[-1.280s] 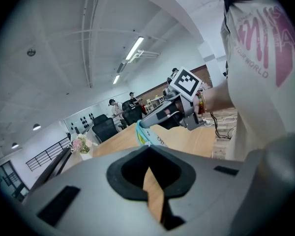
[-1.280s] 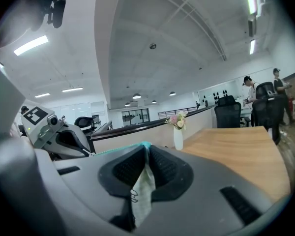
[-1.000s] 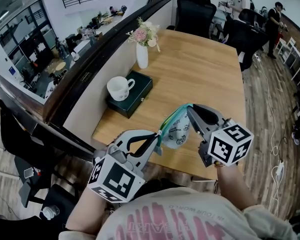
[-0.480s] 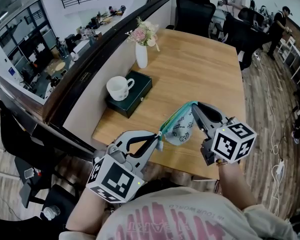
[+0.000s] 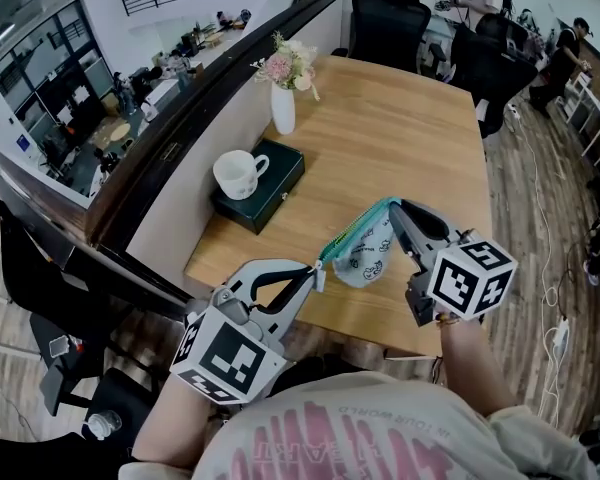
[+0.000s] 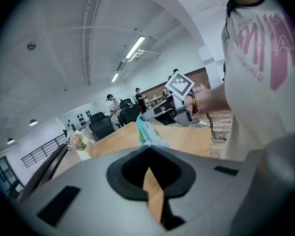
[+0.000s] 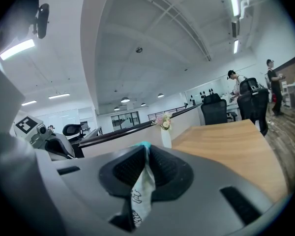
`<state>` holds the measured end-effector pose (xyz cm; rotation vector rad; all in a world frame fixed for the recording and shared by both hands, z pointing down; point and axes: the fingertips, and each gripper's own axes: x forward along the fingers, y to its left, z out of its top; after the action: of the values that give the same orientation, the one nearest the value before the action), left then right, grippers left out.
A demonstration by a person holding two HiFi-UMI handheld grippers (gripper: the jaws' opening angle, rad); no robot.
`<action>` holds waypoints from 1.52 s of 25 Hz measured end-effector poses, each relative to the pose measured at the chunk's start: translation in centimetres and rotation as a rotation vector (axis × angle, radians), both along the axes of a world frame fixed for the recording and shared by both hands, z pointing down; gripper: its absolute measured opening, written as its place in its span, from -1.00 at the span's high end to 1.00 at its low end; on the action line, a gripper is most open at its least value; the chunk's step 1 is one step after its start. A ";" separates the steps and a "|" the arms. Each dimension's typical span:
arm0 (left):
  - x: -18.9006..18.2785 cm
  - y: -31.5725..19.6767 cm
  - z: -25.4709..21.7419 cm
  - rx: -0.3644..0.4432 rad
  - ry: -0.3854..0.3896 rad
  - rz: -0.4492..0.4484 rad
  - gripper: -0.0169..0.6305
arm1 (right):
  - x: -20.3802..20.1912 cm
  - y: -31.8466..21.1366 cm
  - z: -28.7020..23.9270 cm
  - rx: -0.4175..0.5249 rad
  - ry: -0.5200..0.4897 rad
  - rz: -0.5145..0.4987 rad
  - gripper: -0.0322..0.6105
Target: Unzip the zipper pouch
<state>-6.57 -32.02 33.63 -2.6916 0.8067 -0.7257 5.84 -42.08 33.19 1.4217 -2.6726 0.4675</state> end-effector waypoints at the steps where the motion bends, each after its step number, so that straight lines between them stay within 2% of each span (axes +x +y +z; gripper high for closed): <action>1: 0.0 0.0 0.0 -0.002 0.003 -0.001 0.94 | 0.1 0.0 0.1 -0.002 -0.001 0.000 0.80; 6: -0.3 -0.4 0.3 -0.023 0.050 -0.023 0.94 | 0.0 0.0 0.4 -0.012 -0.008 0.004 0.80; 13: -1.4 -1.8 0.9 -0.075 0.169 -0.108 0.93 | -0.5 0.3 1.8 -0.042 0.000 -0.007 0.79; 20: -2.4 -2.6 2.2 -0.127 0.226 -0.172 0.92 | -0.5 0.6 3.4 -0.086 -0.016 -0.001 0.79; 22: -3.4 -3.2 2.6 -0.160 0.285 -0.234 0.91 | -0.3 0.6 3.3 -0.084 -0.022 0.012 0.79; 26: -5.8 -3.8 2.2 -0.239 0.488 -0.339 0.93 | 0.5 0.9 3.2 -0.076 -0.013 0.042 0.79; 30: -7.0 -4.1 1.3 -0.239 0.622 -0.407 0.94 | 1.9 0.8 3.2 -0.068 -0.005 0.100 0.79; 34: -7.2 -4.3 1.5 -0.251 0.690 -0.458 0.94 | 3.3 0.7 3.2 -0.068 -0.010 0.146 0.79; 38: -7.7 -4.5 2.2 -0.272 0.718 -0.508 0.94 | 3.5 0.9 3.4 -0.079 -0.012 0.157 0.79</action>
<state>-14.24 -36.54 35.88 -3.0368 1.7039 0.1106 9.31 -41.20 36.57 1.6170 -2.5318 0.5891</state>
